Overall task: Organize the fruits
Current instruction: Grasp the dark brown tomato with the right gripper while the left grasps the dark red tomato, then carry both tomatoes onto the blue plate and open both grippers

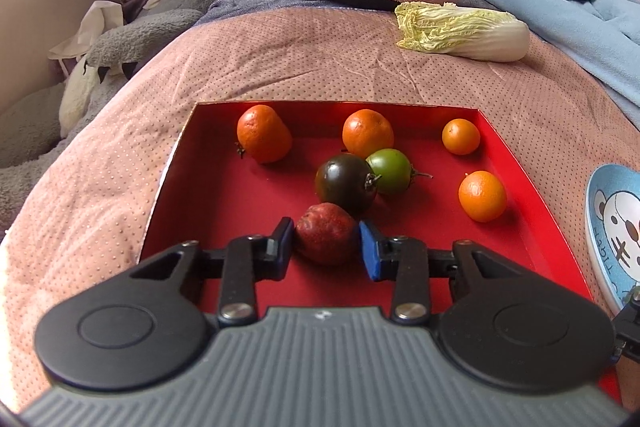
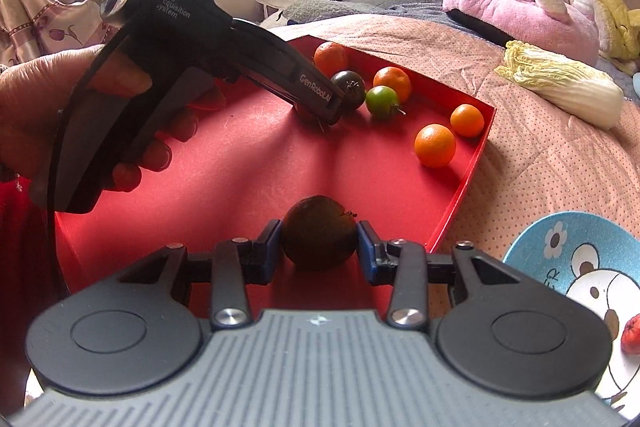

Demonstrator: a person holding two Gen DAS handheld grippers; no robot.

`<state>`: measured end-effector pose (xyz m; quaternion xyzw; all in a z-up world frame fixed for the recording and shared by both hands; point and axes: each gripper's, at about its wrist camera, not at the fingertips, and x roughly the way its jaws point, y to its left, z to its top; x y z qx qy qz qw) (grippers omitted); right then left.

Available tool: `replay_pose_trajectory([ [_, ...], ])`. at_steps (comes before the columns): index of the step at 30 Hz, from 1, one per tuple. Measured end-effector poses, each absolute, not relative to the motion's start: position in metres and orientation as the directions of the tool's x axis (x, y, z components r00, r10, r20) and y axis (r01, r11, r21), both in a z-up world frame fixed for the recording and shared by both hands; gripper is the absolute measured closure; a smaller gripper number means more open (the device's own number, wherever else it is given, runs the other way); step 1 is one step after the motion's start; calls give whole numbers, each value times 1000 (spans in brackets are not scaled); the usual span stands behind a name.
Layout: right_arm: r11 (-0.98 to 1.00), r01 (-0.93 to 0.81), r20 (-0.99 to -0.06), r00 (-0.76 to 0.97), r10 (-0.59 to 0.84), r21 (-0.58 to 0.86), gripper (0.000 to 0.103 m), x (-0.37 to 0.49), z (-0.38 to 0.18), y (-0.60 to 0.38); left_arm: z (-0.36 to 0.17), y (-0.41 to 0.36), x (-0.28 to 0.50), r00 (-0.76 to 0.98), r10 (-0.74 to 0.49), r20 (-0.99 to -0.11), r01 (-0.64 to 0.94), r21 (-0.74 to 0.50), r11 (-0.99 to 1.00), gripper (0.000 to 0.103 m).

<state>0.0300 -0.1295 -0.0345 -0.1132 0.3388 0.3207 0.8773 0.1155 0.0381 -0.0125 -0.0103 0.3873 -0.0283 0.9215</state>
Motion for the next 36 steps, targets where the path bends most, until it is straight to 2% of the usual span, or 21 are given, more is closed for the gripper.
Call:
replay_pose_trajectory([
  [11,766,-641,-671,549,499,45,58,20,-32,-135,0,47,85,686,-50,-726,8,-61,998,65],
  [22,763,-646,-630,577,519,37,58,-8,-9,-149,12,66,36,713,4,-701,-41,-37,998,65],
  [36,786,-615,-584,615,529,64,58,-28,16,-184,26,60,12,730,38,-683,-67,-16,998,65],
])
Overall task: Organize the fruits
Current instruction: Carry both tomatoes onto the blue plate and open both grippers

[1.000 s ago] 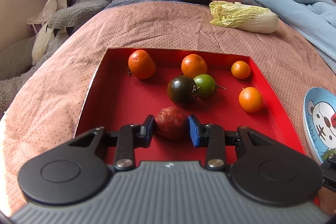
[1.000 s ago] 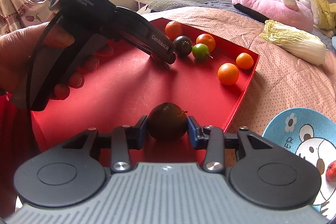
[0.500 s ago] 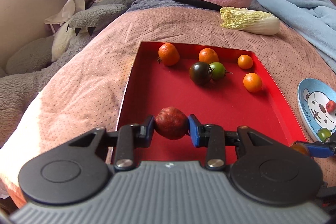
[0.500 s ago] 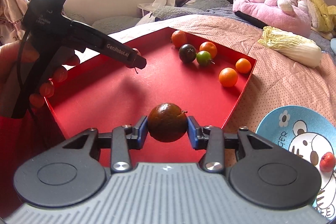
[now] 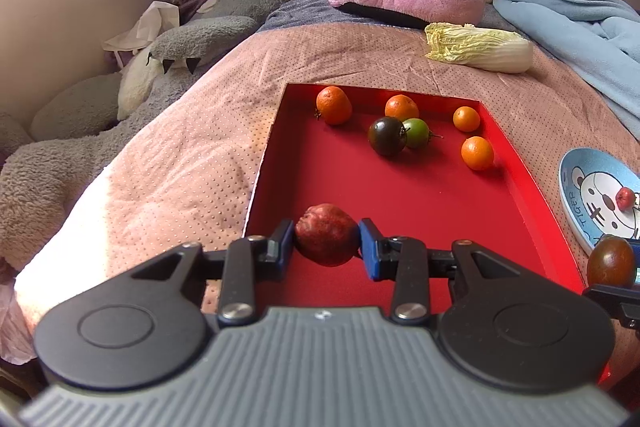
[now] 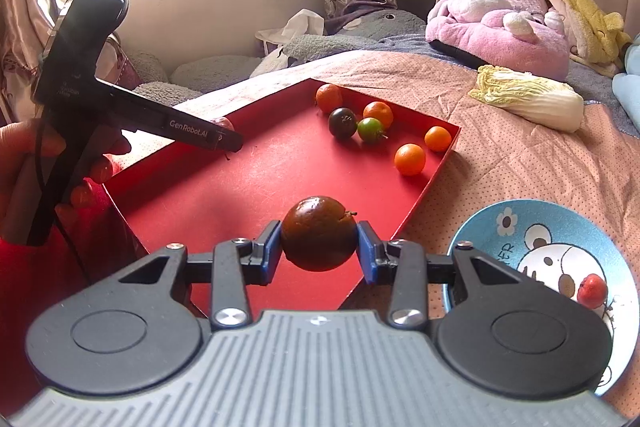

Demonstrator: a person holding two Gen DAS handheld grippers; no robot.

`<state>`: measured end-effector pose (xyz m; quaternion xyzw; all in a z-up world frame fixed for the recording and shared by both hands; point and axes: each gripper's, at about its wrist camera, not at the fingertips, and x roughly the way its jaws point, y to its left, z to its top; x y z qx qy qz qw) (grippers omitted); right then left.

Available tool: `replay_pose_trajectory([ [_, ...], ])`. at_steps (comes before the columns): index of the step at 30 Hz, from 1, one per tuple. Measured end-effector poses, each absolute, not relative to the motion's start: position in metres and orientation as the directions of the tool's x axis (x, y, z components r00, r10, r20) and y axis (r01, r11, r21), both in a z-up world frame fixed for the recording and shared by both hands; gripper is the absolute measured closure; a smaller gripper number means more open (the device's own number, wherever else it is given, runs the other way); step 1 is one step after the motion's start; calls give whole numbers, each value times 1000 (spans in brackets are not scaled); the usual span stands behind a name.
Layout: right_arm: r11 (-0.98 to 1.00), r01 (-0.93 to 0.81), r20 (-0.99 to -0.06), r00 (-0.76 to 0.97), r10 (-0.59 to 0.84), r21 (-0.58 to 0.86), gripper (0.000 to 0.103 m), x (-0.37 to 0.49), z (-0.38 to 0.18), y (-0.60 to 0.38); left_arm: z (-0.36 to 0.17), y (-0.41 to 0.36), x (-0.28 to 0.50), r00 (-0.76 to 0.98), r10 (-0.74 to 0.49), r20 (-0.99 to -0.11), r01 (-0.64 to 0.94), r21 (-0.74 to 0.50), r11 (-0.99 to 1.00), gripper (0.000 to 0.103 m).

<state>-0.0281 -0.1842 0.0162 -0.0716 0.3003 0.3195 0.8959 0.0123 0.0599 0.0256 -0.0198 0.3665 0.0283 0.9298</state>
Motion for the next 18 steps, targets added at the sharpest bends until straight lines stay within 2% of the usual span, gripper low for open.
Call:
replay_pose_trajectory([
  [10,836,-547,-555,683,475,42,58,-28,33,-253,29,42,12,733,35,-679,-51,-4,999,65],
  [18,891,-452,-553,732,397,41,58,-25,18,-314,32,24,18,728,28,-686,-28,11,1000,65],
])
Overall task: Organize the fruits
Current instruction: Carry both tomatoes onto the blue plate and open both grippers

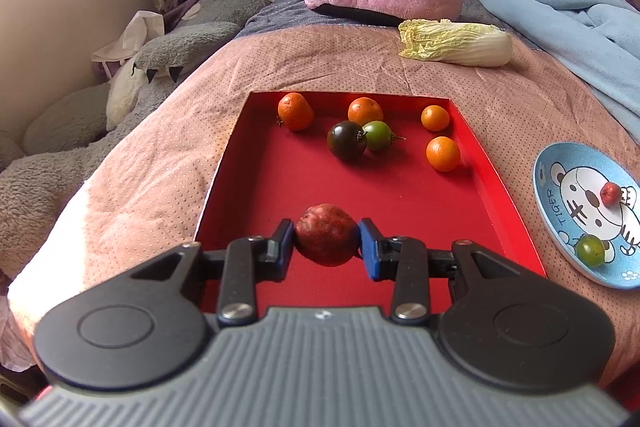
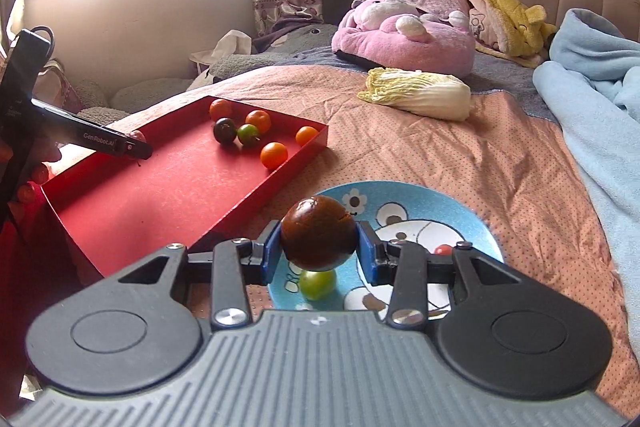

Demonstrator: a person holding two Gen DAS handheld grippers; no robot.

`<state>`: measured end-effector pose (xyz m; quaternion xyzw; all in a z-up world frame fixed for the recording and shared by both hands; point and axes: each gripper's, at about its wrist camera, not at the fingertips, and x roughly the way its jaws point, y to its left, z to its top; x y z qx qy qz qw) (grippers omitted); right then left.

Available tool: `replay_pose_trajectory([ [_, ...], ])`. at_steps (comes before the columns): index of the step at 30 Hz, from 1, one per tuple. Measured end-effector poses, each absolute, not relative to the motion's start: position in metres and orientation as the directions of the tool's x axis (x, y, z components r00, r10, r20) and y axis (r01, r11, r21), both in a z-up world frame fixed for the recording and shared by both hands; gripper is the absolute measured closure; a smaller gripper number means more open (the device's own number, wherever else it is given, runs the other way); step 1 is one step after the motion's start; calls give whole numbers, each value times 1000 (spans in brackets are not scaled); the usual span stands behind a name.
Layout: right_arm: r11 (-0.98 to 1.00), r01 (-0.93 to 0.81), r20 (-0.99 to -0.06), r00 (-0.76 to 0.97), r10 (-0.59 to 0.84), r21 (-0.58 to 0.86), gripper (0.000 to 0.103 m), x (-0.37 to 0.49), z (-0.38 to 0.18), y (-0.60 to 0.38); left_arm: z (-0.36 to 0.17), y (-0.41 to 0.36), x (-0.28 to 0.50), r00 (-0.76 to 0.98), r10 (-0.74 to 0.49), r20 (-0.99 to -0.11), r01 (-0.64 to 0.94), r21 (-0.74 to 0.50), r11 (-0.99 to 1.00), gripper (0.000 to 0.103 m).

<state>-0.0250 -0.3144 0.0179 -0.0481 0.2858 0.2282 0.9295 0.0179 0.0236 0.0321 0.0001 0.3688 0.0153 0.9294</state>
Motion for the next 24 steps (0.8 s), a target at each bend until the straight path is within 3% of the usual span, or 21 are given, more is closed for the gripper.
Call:
replay_pose_trajectory([
  [11,940,-322,-546,770,331,116,58,-24,-18,-358,52,-31,26,749,-34,-662,75,33,997,65],
  [24,939,-316,-523,782,340,137,58,-17,-23,-361,44,-114,51,730,-124,-672,199,36,979,65],
])
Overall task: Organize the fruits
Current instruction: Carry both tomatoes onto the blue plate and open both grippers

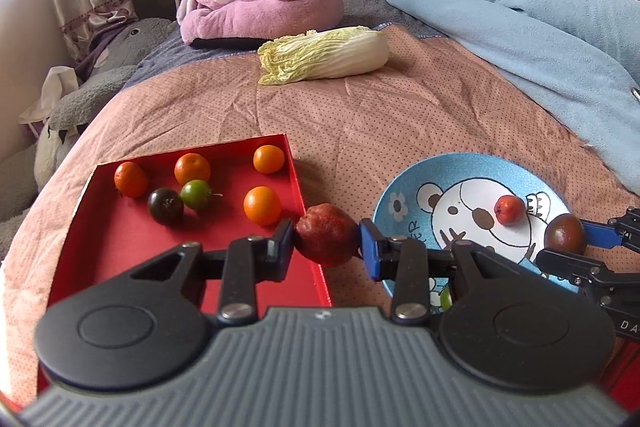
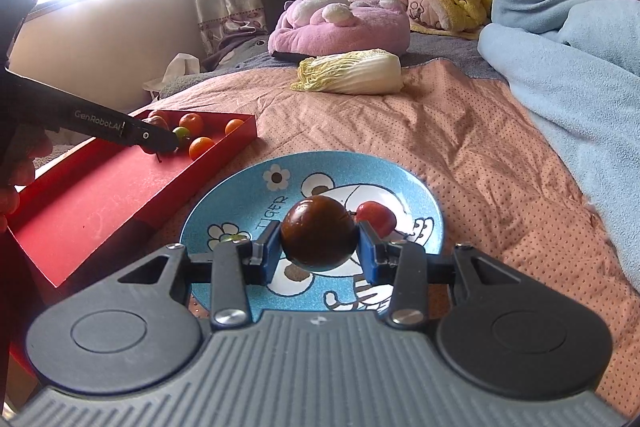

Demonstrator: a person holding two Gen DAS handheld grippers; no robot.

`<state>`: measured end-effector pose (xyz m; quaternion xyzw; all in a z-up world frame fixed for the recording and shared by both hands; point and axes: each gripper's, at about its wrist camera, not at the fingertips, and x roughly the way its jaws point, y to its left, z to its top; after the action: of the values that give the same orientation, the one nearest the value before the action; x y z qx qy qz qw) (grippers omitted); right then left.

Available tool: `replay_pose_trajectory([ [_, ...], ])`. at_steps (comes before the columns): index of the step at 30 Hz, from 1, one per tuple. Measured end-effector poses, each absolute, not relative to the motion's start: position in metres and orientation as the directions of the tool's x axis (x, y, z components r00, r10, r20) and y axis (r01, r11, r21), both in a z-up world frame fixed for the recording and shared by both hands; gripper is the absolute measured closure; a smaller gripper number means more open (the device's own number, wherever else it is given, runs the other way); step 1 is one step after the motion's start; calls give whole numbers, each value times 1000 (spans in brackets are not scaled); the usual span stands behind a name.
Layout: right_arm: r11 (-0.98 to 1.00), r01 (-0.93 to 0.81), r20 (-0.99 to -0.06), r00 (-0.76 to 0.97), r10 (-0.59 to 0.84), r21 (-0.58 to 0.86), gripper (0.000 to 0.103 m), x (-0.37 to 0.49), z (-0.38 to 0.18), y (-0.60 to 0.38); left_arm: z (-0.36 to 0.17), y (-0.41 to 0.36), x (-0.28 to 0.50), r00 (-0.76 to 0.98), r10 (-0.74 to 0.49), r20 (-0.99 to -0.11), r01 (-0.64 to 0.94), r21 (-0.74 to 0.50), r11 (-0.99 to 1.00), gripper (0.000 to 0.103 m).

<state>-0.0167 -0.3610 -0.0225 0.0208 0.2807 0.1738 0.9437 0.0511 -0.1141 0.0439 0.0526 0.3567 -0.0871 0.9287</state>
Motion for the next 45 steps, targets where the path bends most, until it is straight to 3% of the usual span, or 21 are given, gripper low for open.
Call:
replay_pose_trajectory([
  [23,949,-287,-589,747,309,133,57,6,-43,-358,0,-165,97,677,-157,-719,248,23,968,64],
  [27,952,-283,-599,744,296,119,57,7,-45,-357,-5,-167,92,693,-147,-706,253,47,966,64],
  [32,956,-276,-608,743,281,104,57,9,-48,-355,1,-162,87,703,-202,-682,266,-11,964,64],
  [40,962,-261,-619,744,251,76,57,11,-52,-353,-10,-181,83,668,-220,-711,325,13,945,63],
  [43,963,-257,-614,748,252,83,56,10,-51,-354,-10,-179,79,666,-226,-711,336,16,942,63],
  [45,964,-253,-603,757,252,86,44,9,-50,-355,-7,-176,77,664,-232,-711,339,10,941,64],
])
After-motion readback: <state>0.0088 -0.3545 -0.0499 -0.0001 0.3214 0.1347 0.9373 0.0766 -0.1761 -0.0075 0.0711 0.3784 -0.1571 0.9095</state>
